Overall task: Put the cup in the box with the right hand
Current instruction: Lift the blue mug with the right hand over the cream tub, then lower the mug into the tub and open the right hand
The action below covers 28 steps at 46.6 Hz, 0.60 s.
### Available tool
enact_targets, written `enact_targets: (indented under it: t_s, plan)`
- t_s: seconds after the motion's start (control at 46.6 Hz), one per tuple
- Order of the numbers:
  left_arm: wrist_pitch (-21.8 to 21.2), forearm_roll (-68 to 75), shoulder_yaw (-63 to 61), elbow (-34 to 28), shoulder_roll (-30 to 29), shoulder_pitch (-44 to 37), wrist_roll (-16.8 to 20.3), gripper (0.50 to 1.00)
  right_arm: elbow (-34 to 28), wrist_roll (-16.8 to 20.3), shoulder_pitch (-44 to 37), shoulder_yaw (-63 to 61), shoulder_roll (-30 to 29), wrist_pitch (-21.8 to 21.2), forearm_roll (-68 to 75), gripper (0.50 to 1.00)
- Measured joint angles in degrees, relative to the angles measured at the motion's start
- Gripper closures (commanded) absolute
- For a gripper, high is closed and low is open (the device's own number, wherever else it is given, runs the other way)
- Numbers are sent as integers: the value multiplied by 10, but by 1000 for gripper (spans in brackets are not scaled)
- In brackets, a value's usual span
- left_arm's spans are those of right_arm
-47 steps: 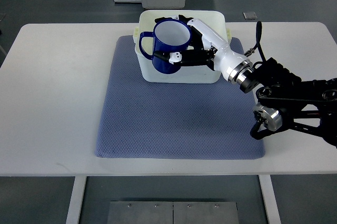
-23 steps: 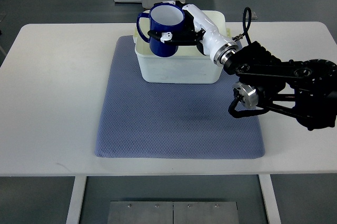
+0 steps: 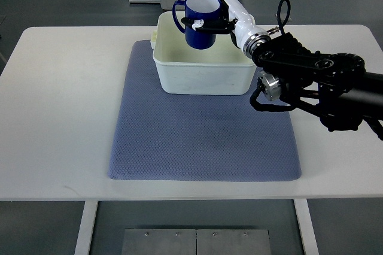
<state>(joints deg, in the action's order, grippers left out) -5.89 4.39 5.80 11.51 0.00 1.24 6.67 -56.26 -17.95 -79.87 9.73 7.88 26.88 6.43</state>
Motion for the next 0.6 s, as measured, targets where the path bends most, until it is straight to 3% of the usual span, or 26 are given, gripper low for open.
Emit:
enact_targets:
  t_s: [0.6]
  plan:
    - [0, 0, 0, 0, 0, 0, 0, 500, 242, 53, 3, 5, -50, -184, -8, 1000]
